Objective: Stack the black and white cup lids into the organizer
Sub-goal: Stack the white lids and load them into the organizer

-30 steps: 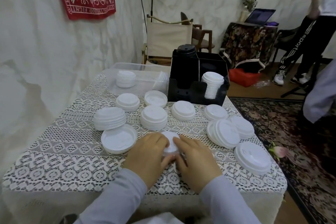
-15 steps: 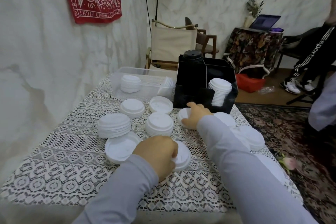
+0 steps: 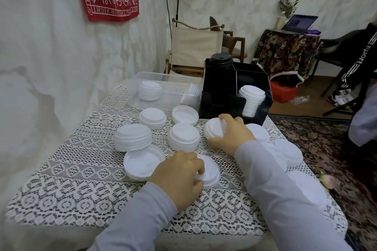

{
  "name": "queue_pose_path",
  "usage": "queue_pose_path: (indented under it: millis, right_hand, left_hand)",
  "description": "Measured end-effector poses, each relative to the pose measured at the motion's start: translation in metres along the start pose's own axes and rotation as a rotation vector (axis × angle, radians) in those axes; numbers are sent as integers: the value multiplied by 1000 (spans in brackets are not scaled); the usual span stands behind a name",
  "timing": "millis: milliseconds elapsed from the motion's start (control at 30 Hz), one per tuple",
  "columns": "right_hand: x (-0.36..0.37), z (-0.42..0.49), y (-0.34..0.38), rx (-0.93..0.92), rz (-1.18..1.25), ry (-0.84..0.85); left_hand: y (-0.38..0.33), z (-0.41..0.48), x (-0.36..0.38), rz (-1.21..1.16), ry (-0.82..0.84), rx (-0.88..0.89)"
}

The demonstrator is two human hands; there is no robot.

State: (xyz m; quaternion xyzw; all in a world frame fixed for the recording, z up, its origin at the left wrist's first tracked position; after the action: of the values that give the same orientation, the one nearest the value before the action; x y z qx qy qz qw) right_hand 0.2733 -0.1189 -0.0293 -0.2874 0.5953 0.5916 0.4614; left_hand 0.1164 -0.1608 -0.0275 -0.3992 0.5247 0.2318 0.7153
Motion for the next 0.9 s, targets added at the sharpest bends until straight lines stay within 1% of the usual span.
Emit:
queue_pose_path:
  millis: [133, 200, 267, 300, 367, 433, 500, 633, 767, 833, 900]
  right_hand:
    - [-1, -29, 11, -56, 111, -151]
    - [1, -41, 18, -81, 142, -204]
    - [2, -49, 27, -114, 155, -242]
    - [2, -51, 32, -135, 152, -258]
    - [3, -55, 40, -170, 143, -288]
    - [4, -59, 44, -183, 142, -308]
    - [5, -63, 46, -209, 176, -307]
    - [11, -71, 45, -294, 328, -253]
    - [9, -83, 38, -367, 472, -256]
    - [4, -88, 35, -382, 488, -290]
    - [1, -92, 36, -413, 437, -307]
  left_hand:
    - [2, 0, -2, -65, -20, -9]
    - [7, 2, -8, -193, -51, -56]
    - [15, 4, -18, -323, -123, -108]
    - [18, 5, -22, -350, -164, -124]
    - [21, 6, -25, -360, -213, -144]
    - [23, 8, -23, -348, -220, -155]
    - [26, 10, -22, -338, -218, -177]
    - [33, 11, -23, -351, -193, -209]
    - [34, 11, -17, -371, -66, -184]
    - [36, 10, -14, -369, -17, -179]
    - [38, 8, -13, -380, -7, -176]
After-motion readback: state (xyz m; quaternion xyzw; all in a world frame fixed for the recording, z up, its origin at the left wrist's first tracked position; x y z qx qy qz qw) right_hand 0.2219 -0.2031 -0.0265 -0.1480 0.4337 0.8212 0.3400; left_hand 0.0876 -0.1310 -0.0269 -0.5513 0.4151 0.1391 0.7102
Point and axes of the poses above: each hand's wrist, its own z-axis towards the middle knuckle, its own x-axis out of the palm, y = z × x, the point moved 10 cm from there along z, towards the middle knuckle, and after that the axes turned 15 degrees about -x, right-handed, at the moved point
